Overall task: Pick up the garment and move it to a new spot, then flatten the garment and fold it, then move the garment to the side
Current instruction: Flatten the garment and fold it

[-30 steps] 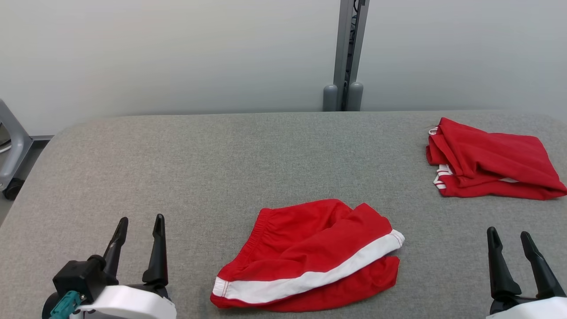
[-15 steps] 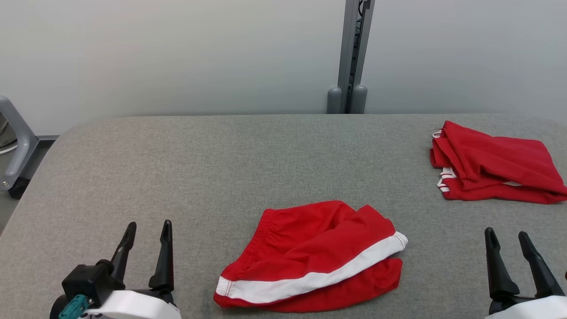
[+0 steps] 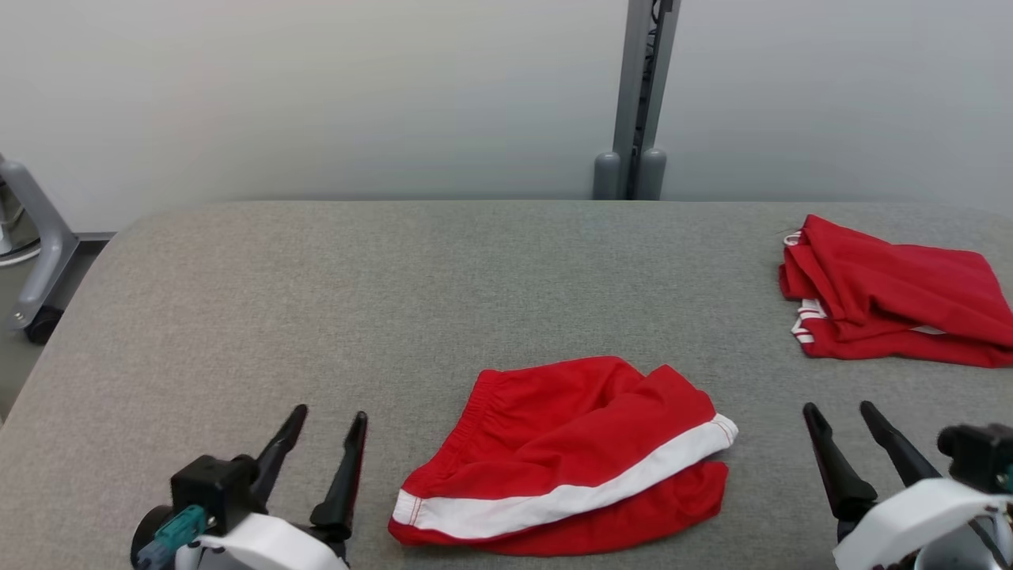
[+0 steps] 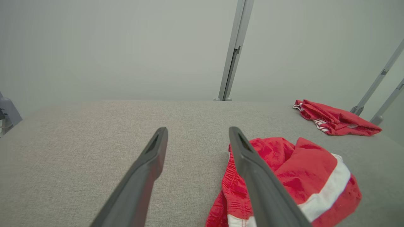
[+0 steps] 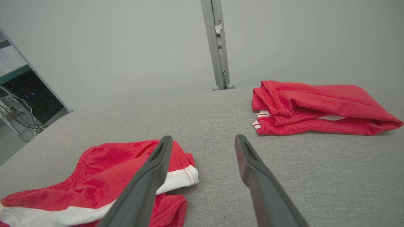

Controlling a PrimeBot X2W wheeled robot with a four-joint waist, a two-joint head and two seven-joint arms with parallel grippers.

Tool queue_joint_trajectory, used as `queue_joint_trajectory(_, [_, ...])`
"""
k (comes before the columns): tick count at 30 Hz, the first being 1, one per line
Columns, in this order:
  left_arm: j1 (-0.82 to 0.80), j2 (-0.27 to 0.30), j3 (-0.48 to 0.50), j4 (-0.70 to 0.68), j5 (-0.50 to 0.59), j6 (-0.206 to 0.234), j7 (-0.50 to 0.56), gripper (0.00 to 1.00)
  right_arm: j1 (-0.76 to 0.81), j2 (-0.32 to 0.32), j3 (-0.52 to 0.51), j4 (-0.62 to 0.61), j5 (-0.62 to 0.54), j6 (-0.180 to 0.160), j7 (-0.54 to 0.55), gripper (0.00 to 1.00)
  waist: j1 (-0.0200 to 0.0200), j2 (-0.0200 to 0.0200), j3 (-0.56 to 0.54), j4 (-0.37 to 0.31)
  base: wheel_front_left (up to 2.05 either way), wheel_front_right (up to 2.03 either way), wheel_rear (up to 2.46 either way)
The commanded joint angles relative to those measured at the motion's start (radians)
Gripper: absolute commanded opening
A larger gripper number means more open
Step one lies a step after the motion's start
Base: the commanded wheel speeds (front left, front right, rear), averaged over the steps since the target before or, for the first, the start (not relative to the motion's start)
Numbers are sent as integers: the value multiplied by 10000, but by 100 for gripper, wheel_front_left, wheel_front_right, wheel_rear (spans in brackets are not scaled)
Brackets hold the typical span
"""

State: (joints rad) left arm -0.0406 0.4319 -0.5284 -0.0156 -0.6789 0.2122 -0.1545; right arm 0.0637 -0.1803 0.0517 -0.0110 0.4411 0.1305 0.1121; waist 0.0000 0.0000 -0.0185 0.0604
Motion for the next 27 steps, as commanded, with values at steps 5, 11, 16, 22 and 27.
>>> queue_joint_trajectory(5, [-456,260,-461,-299,-80,-131,1254,100,-934,-360,317,892,768,8,1220,100,0,0,177,320,0,0,0])
queue_joint_trajectory(11, [-874,417,-1011,-506,-384,-488,2722,100,-1990,-464,361,2326,1492,8,2460,100,0,0,648,654,0,0,0])
queue_joint_trajectory(16, [-1180,421,-1300,-451,-637,-776,3471,100,-2780,-291,516,3339,2233,8,3402,100,0,0,1051,913,0,0,0])
queue_joint_trajectory(22, [-1331,488,-1617,-420,-996,-1053,4309,100,-3151,-295,715,3854,2483,8,3541,100,0,0,1224,1066,0,0,0])
queue_joint_trajectory(27, [-1445,445,-1891,-327,-1241,-1344,4847,100,-3261,-297,881,4126,2645,8,3601,100,0,0,1300,1119,0,0,0])
